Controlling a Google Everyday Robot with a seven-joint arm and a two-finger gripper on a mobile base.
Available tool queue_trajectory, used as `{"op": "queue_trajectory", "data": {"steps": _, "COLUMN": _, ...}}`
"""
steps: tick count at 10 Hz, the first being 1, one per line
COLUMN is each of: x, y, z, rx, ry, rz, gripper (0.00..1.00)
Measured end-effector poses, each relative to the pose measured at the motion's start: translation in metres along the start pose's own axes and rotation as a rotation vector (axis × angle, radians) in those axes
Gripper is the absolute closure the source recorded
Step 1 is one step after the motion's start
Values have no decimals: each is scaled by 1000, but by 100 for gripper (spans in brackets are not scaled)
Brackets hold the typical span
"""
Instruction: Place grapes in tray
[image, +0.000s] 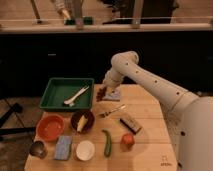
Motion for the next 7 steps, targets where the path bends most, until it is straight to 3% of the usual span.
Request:
{"op": "queue_trajectory", "data": {"steps": 1, "x": 0, "y": -1, "z": 0, "rx": 11, "ry": -7, "rz": -4, "gripper": 100}}
{"op": "queue_trajectory", "data": {"steps": 3, "x": -6, "y": -10, "z": 8, "rx": 100, "ry": -53, "rz": -24, "gripper": 100}}
{"op": "queue_trajectory", "data": {"steps": 7, "x": -39, "y": -41, "z": 35, "rx": 205, "ry": -138, "rz": -77, "gripper": 100}}
